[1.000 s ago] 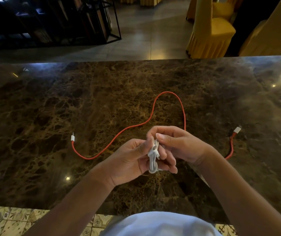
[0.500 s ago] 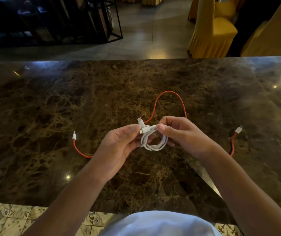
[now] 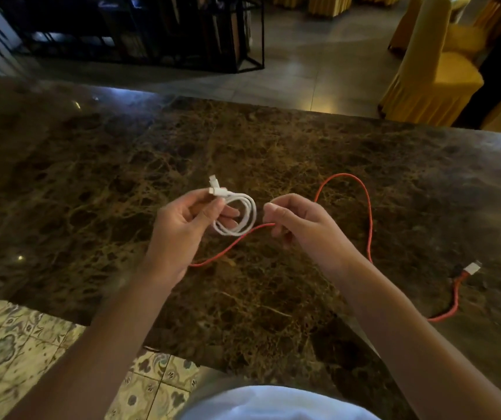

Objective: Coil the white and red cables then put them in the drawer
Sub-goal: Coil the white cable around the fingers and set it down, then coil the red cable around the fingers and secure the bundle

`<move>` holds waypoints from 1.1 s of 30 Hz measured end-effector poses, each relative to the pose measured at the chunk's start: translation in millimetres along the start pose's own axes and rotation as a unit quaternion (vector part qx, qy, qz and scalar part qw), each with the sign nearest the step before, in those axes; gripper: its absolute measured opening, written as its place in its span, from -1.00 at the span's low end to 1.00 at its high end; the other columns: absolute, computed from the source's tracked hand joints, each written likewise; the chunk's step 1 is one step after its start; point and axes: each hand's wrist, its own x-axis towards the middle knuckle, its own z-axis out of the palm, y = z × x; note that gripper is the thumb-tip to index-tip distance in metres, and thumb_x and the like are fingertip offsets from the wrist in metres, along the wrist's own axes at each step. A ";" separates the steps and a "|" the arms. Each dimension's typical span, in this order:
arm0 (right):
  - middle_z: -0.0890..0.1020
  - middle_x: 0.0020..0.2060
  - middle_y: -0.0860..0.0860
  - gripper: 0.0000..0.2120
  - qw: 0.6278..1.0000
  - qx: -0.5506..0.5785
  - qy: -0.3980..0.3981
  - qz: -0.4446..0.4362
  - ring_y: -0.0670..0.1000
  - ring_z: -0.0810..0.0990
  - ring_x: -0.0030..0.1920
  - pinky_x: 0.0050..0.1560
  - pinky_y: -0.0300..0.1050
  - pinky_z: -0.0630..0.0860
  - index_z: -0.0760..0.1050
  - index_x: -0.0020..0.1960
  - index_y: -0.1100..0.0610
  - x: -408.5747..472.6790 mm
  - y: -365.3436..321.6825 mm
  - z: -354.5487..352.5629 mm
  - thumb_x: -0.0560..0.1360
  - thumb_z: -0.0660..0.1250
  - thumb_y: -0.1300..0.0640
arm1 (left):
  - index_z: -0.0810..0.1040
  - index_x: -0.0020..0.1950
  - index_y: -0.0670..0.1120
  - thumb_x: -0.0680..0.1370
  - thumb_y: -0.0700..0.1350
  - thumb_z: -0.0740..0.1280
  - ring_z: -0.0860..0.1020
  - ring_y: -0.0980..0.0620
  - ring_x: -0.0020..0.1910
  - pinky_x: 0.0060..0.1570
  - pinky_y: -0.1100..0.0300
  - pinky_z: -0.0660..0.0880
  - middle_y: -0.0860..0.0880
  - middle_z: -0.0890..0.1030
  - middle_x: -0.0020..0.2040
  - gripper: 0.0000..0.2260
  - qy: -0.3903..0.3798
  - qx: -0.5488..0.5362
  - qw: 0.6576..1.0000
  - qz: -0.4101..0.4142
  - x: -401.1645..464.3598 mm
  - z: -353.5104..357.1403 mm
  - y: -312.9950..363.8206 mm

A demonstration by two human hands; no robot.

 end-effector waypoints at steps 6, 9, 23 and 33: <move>0.68 -0.19 -0.01 -0.87 0.996 -0.065 0.000 0.064 -0.05 0.63 -0.17 -0.19 -0.08 0.54 0.65 0.09 0.13 25.3 15.5 16.0 0.62 0.40 0.09 | 0.69 0.08 -0.12 0.67 -0.18 0.36 0.74 0.00 -0.20 -0.28 0.15 0.68 -0.09 0.74 -0.10 -0.89 0.134 -0.029 0.988 -0.067 55.2 -99.2 -33.0; 0.71 -0.11 0.02 -0.91 0.992 -0.095 0.004 0.078 -0.02 0.67 -0.10 -0.08 0.00 0.59 0.65 0.06 0.04 33.8 24.7 26.1 0.61 0.40 0.05 | 0.67 0.15 -0.22 0.66 -0.19 0.38 0.70 0.01 -0.21 -0.30 0.14 0.69 -0.12 0.69 -0.10 -0.86 0.193 0.015 0.976 -0.099 81.3 -146.6 -52.4; 0.69 -0.23 -0.01 -0.93 0.981 -0.172 0.006 0.088 0.00 0.65 -0.20 -0.06 0.11 0.64 0.65 -0.03 -0.02 45.3 33.6 44.1 0.59 0.40 0.03 | 0.76 0.12 -0.16 0.63 0.01 0.41 0.68 -0.17 0.02 0.03 -0.01 0.60 -0.17 0.76 0.01 -0.73 0.271 0.422 0.862 -0.068 138.7 -227.6 -102.3; 0.60 0.19 -0.12 -0.78 0.902 -0.414 0.034 -0.121 -0.08 0.56 0.19 0.21 -0.16 0.52 0.62 0.20 -0.01 46.7 31.5 47.4 0.57 0.43 0.02 | 0.55 0.39 -0.26 0.60 -0.07 0.41 0.44 -0.27 0.43 0.45 -0.09 0.34 -0.27 0.46 0.45 -0.58 0.327 0.429 0.842 -0.004 114.1 -210.9 -82.3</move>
